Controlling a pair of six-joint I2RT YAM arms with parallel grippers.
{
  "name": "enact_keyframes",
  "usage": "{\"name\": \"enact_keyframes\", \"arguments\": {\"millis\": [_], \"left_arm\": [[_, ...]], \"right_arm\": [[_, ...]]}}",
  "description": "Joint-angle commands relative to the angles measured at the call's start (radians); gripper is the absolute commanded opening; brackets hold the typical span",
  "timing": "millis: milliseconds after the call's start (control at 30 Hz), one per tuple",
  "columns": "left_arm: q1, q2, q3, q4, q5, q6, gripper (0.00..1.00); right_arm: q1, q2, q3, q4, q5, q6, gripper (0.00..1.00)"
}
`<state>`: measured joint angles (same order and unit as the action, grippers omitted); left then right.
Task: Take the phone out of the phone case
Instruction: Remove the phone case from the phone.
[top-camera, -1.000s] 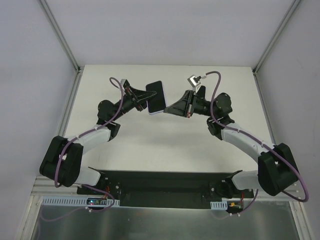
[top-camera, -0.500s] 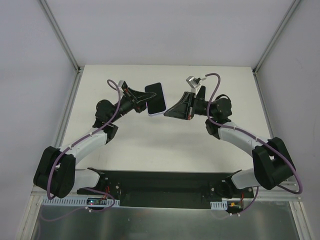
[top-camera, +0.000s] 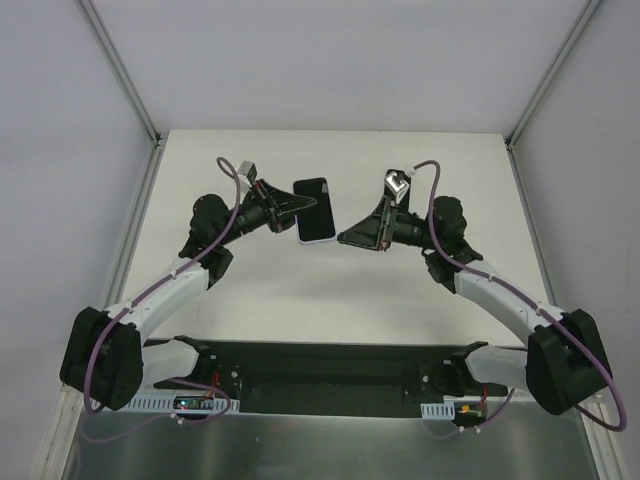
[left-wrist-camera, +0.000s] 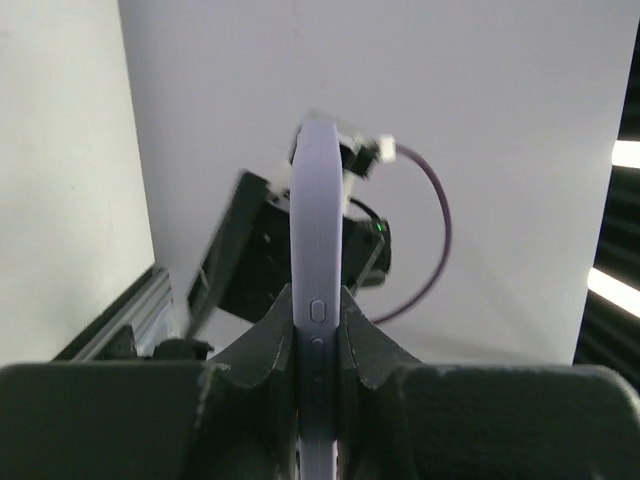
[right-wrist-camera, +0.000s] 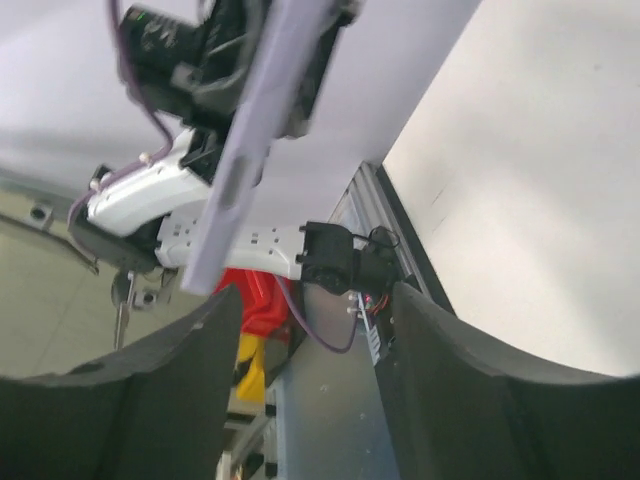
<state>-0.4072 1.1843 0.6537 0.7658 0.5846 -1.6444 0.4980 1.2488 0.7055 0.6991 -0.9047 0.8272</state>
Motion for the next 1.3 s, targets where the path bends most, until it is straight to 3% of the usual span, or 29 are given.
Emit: {"name": "enact_keyframes", "arguments": {"millis": [0, 33, 67, 167, 267, 433, 500, 533, 567, 667, 767, 1000, 1267], "left_arm": [[-0.027, -0.066, 0.106, 0.115, 0.170, 0.055, 0.00], [-0.027, -0.057, 0.113, 0.113, 0.179, 0.063, 0.00], [-0.027, -0.051, 0.119, 0.112, 0.188, 0.070, 0.00], [-0.027, -0.038, 0.133, 0.110, 0.207, 0.086, 0.00], [-0.025, -0.035, 0.133, 0.096, 0.204, 0.103, 0.00], [-0.021, -0.051, 0.144, 0.011, 0.187, 0.170, 0.00], [-0.019, -0.064, 0.167, -0.058, 0.166, 0.259, 0.00], [-0.019, -0.081, 0.182, -0.170, 0.161, 0.299, 0.00], [-0.019, -0.086, 0.195, -0.218, 0.144, 0.335, 0.00], [-0.019, -0.100, 0.216, -0.307, 0.127, 0.408, 0.00], [-0.019, -0.094, 0.227, -0.322, 0.130, 0.422, 0.00], [-0.019, -0.088, 0.239, -0.333, 0.132, 0.422, 0.00], [-0.019, -0.086, 0.242, -0.345, 0.127, 0.428, 0.00]], "right_arm": [[-0.038, -0.091, -0.017, -0.176, 0.110, -0.016, 0.69], [-0.036, -0.094, -0.015, -0.173, 0.107, 0.013, 0.72], [-0.036, -0.094, -0.006, -0.174, 0.102, 0.024, 0.83], [-0.035, -0.101, 0.003, -0.161, 0.112, 0.076, 0.81], [-0.035, -0.132, 0.009, -0.142, 0.138, 0.122, 0.73], [-0.030, -0.221, 0.003, -0.211, 0.214, 0.132, 0.74], [-0.004, -0.293, 0.031, -0.433, 0.304, 0.004, 0.76], [0.016, -0.314, 0.116, -0.558, 0.357, -0.069, 0.77], [0.040, -0.337, 0.167, -0.824, 0.500, -0.145, 0.80], [0.122, -0.304, 0.351, -1.130, 0.683, -0.296, 0.80], [0.175, -0.243, 0.455, -1.278, 0.804, -0.368, 0.81], [0.303, -0.167, 0.509, -1.337, 0.936, -0.398, 0.80], [0.341, -0.150, 0.532, -1.339, 0.970, -0.419, 0.81]]}}
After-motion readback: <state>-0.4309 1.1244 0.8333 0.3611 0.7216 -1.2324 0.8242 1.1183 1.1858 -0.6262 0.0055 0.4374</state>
